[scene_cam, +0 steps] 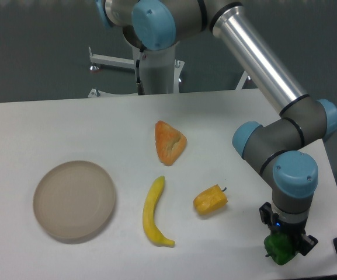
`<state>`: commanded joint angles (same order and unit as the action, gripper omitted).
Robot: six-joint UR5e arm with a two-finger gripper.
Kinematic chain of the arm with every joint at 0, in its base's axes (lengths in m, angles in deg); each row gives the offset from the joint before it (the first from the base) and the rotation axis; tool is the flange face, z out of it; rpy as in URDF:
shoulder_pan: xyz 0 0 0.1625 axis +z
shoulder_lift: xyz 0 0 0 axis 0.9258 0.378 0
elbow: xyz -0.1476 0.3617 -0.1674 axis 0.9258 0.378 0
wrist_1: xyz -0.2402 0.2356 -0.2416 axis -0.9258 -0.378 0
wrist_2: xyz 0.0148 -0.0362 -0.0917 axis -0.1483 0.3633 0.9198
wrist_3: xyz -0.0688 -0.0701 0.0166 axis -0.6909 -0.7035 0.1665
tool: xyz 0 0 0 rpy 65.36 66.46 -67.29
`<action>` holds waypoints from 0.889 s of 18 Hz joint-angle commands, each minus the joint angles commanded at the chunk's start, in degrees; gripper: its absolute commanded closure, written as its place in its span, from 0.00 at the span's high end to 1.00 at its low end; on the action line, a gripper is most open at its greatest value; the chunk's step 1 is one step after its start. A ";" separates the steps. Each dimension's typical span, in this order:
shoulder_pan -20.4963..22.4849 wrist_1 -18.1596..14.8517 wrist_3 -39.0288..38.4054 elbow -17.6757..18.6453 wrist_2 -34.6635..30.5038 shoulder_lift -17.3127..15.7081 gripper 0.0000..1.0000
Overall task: Place the green pepper on the plate
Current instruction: 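Lift the green pepper held in the gripper off the table, then carry the green pepper across the table over the beige plate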
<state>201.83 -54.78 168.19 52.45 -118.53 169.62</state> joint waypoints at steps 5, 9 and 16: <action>0.00 -0.35 -0.09 1.23 1.41 -0.97 0.42; -0.09 -1.32 -1.05 3.86 2.54 -3.51 0.42; -1.75 -4.04 -7.62 8.00 5.09 -8.52 0.42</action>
<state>200.08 -58.82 160.57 60.45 -113.44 161.10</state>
